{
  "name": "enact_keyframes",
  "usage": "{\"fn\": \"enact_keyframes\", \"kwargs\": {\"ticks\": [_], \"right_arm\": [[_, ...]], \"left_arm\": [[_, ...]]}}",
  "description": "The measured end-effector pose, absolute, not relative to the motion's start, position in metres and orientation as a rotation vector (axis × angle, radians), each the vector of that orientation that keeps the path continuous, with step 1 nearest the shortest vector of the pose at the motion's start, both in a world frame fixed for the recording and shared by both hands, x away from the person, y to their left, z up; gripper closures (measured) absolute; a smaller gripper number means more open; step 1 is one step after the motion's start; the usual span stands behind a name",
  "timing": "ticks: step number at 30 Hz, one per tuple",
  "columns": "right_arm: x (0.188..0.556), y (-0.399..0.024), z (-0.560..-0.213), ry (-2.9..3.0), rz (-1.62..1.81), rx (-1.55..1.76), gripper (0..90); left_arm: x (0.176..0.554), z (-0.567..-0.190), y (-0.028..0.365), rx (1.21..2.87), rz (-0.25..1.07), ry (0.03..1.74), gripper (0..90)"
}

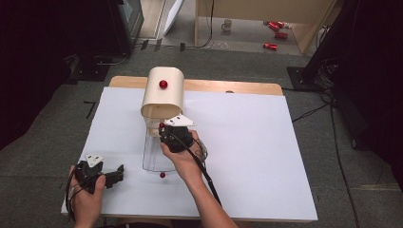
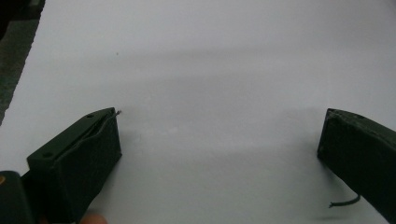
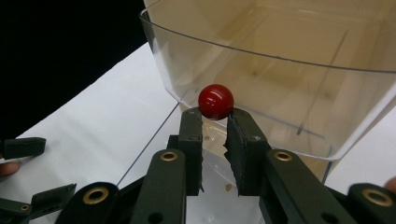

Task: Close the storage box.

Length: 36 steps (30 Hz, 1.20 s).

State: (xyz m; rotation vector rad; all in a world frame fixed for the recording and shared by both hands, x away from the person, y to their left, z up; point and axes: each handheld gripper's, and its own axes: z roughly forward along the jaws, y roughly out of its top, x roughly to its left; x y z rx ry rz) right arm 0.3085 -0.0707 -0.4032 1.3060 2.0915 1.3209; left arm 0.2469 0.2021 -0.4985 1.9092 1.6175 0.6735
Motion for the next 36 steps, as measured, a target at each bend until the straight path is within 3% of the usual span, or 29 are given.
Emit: {"fn": "enact_keyframes", "kwargs": {"ticks": [9, 11, 18, 20, 21, 23, 36], "right_arm": [[0.316, -0.073, -0.403, 2.096, 1.338, 1.316, 76.3], [0.316, -0.073, -0.403, 2.107, 1.342, 1.316, 71.7], [0.304, -0.085, -0.403, 2.165, 1.315, 1.263, 42.7], [0.300, -0.091, -0.404, 2.155, 1.302, 1.285, 27.1], [0.297, -0.095, -0.405, 2.131, 1.292, 1.314, 15.1], [0.294, -0.102, -0.407, 2.108, 1.270, 1.357, 1.4], [0.255, -0.153, -0.428, 2.052, 1.216, 1.417, 0.0]], "left_arm": [[0.247, -0.498, 0.202, 1.908, 0.671, 1.619, 0.0], [0.247, -0.498, 0.202, 1.908, 0.671, 1.619, 0.0], [0.247, -0.498, 0.202, 1.909, 0.672, 1.618, 0.0], [0.247, -0.498, 0.202, 1.908, 0.672, 1.618, 0.0], [0.247, -0.498, 0.202, 1.909, 0.672, 1.618, 0.0], [0.247, -0.498, 0.202, 1.908, 0.671, 1.619, 0.0], [0.247, -0.498, 0.202, 1.910, 0.672, 1.618, 0.0]]}}
